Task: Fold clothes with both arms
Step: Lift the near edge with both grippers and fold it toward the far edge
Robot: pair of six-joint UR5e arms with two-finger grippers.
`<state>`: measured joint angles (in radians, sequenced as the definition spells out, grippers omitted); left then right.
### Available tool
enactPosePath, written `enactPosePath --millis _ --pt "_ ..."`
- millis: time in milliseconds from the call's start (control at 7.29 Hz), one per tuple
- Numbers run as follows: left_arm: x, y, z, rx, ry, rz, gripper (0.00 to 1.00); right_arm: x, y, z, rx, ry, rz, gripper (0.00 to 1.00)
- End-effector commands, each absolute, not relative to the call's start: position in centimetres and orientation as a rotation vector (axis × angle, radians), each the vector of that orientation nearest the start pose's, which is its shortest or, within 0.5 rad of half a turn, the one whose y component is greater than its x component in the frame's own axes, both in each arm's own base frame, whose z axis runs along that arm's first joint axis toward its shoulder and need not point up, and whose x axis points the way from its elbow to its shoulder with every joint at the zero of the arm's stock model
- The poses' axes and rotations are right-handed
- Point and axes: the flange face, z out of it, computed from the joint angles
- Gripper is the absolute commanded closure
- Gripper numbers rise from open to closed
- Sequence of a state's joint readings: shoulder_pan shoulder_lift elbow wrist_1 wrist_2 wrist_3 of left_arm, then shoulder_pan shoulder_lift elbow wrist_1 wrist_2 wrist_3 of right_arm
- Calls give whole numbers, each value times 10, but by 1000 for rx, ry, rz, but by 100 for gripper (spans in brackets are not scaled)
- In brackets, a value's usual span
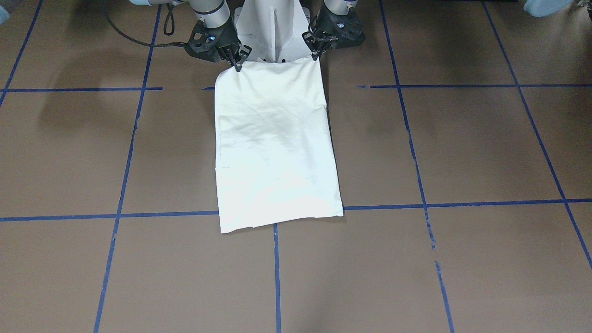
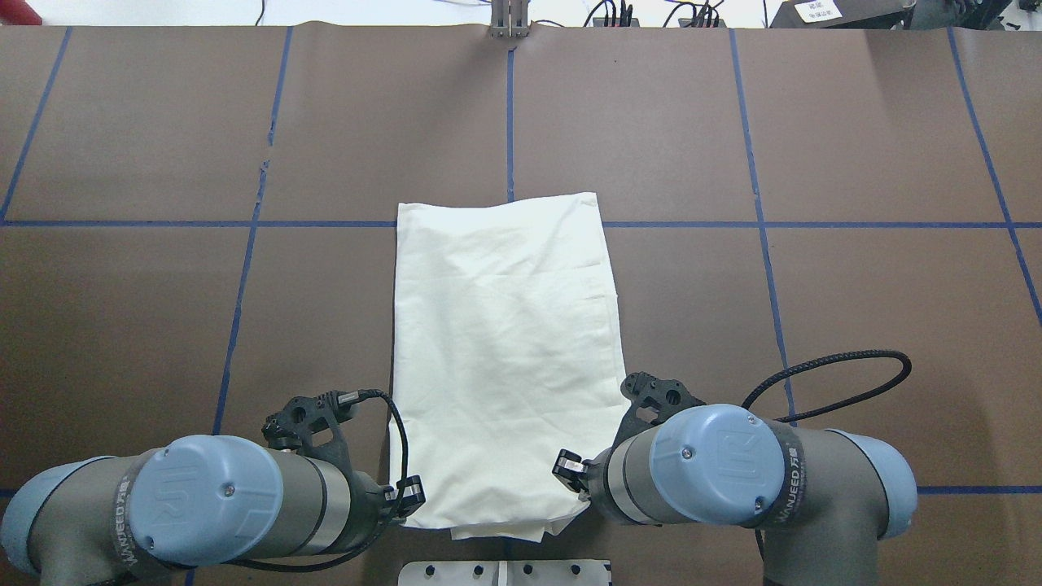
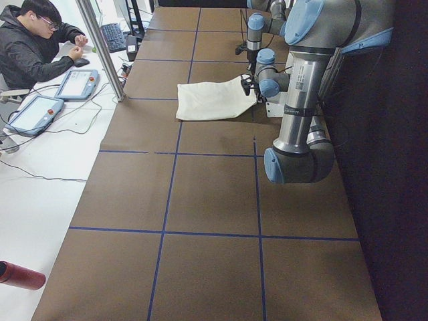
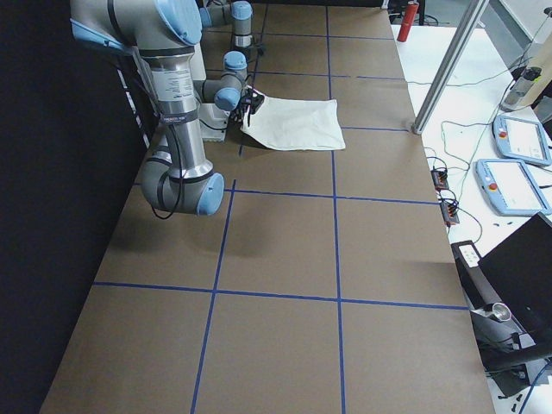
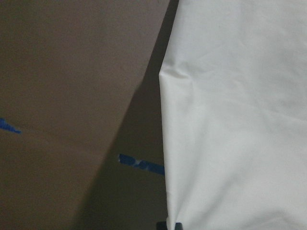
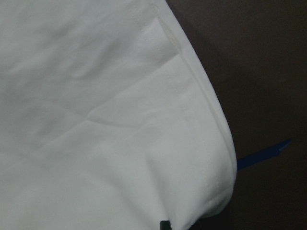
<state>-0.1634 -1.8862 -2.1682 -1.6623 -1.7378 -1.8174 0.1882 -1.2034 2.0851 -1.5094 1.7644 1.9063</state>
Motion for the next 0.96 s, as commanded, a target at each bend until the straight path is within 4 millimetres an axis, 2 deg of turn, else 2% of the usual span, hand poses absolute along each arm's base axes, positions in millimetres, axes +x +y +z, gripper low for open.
enactPosePath --millis 0,137,411,549,823 --pt "482 -195 219 -199 1006 -280 100 -501 -231 225 -230 -1004 407 100" --pt "475 -203 212 -178 1025 -266 100 -495 -254 227 -209 -1006 448 100" --pt "451 -258 198 -80 1063 -292 100 -468 -308 222 -130 -1045 484 100" --pt "437 -296 185 -17 1080 -310 100 -471 -340 220 -137 -1036 512 100" --pt "459 -387 186 32 1023 -353 100 -490 -413 223 -131 -989 531 100"
